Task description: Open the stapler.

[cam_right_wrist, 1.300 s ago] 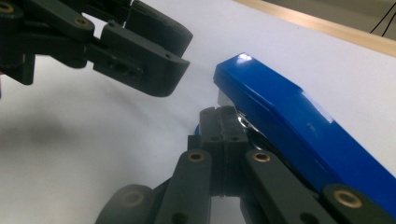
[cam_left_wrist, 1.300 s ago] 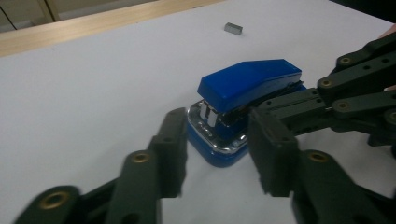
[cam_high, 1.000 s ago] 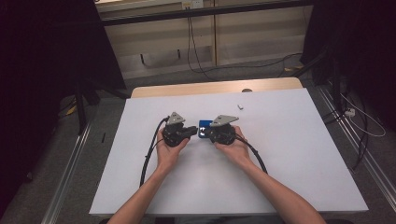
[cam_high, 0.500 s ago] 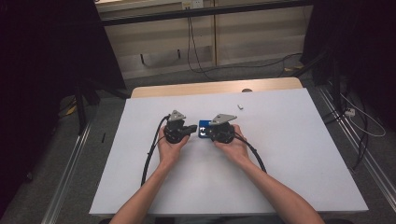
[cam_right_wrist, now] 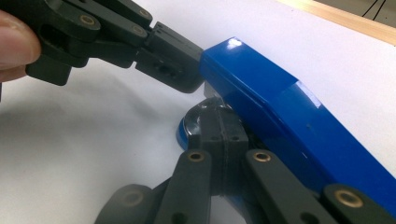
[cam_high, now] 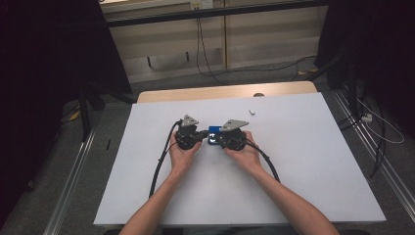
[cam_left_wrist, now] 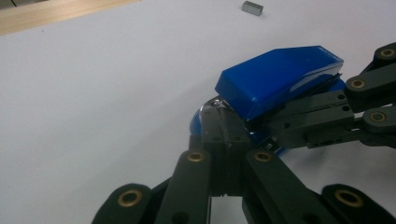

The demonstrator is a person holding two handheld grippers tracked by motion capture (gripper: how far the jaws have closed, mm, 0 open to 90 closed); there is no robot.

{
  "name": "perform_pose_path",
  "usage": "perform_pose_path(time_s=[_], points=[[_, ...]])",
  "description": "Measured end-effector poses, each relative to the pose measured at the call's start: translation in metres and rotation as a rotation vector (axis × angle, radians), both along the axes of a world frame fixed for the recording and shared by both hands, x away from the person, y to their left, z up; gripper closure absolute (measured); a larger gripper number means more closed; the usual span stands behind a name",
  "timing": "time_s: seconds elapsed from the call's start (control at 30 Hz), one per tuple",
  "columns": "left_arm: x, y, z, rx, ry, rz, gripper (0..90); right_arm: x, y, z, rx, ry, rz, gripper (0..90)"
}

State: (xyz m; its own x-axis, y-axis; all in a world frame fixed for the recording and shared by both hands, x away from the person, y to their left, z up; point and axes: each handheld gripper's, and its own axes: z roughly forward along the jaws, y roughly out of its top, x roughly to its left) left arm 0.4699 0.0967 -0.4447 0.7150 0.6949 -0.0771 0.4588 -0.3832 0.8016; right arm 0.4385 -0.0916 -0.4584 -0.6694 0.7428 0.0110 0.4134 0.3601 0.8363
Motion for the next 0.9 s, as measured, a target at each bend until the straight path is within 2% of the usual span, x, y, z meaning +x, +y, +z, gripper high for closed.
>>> perform_pose_path(time_s=[0.17, 0.27, 0.3, 0.33, 0.57, 0.6, 0.73, 0.9], points=[[0.0011, -0.0003, -0.0008, 0.013, -0.008, -0.005, 90.0, 0.0001, 0.0000, 0.0000, 0.000, 0.000, 0.000, 90.0], [0.0011, -0.0009, -0.0010, 0.005, 0.000, 0.003, 90.0, 0.0002, -0.0001, 0.0001, 0.000, 0.001, 0.000, 90.0], [0.0018, -0.0008, -0.0002, 0.018, -0.012, -0.001, 90.0, 0.0001, 0.0001, 0.0001, -0.001, 0.001, -0.001, 90.0], [0.0019, -0.0011, 0.0002, 0.020, -0.007, 0.000, 90.0, 0.0000, 0.0001, 0.0002, -0.001, 0.001, -0.002, 90.0], [0.0031, -0.0001, 0.0001, -0.012, 0.001, 0.004, 90.0, 0.0003, -0.0003, 0.0004, 0.000, 0.005, -0.003, 90.0], [0.0027, -0.0005, 0.0027, -0.038, 0.001, 0.005, 90.0, 0.0000, -0.0001, 0.0003, 0.002, 0.006, -0.007, 90.0], [0.0028, -0.0017, 0.0056, -0.037, -0.008, 0.004, 90.0, 0.0001, -0.0004, 0.0002, 0.004, 0.006, -0.007, 90.0], [0.0029, -0.0012, 0.0084, -0.057, -0.010, 0.002, 90.0, -0.0001, -0.0001, 0.0003, 0.003, 0.005, -0.008, 90.0]])
